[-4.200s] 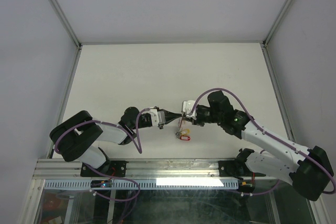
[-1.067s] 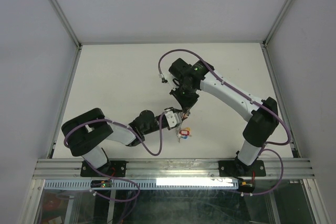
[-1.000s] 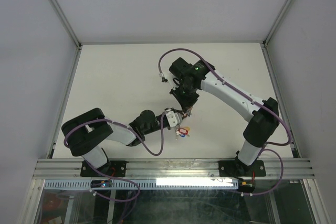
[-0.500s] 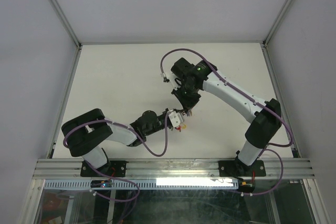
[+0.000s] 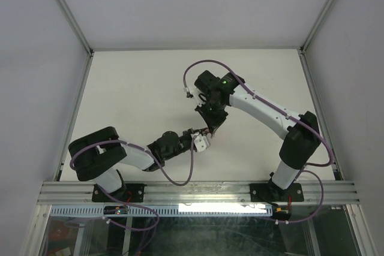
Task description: Put the keys on the keyring
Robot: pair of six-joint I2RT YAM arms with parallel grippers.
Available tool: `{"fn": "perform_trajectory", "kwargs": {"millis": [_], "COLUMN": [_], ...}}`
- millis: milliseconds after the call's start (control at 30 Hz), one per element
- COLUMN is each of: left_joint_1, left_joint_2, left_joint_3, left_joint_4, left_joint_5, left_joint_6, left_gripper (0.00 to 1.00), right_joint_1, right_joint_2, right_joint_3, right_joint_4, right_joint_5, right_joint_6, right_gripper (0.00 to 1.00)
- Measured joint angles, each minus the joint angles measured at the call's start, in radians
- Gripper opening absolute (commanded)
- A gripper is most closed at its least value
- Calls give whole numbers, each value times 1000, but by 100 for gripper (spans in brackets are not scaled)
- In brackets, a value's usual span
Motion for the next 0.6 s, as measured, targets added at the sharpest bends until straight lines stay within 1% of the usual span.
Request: {"fn": "perform_trajectory", "kwargs": {"millis": [133,167,233,367,467,533,600], "left_joint_1": [-31,-38,-51,-59,-58,-57,-58], "left_joint_2": [-6,-6,-6,-6,-8,-16,-24], "left_joint_3": [-21,-26,-38,-57,-65,-77,-82], "left_joint_4": [0,0,0,25,71,97,119], "left_joint_5": [-85,-104,-146,-226,-265,-272,-270], "left_joint_6": [60,69,95,131,150,159,158], "left_gripper": [0,4,19,36,58,65,68], "right_joint_1": [0,0,1,6,6,4,2], "right_joint_2": [27,36,52,82,106,112,112], "right_joint_3": [-2,-3,-8,-36,-83,-119,-138], "right_joint_4": [2,4,15,48,68,81,84], "right_joint_5": [-6,-7,-10,-16,-21,-37,-51], "right_joint_6": [12,16,24,37,41,43,45], "right_gripper": [0,0,0,0,0,0,0]}}
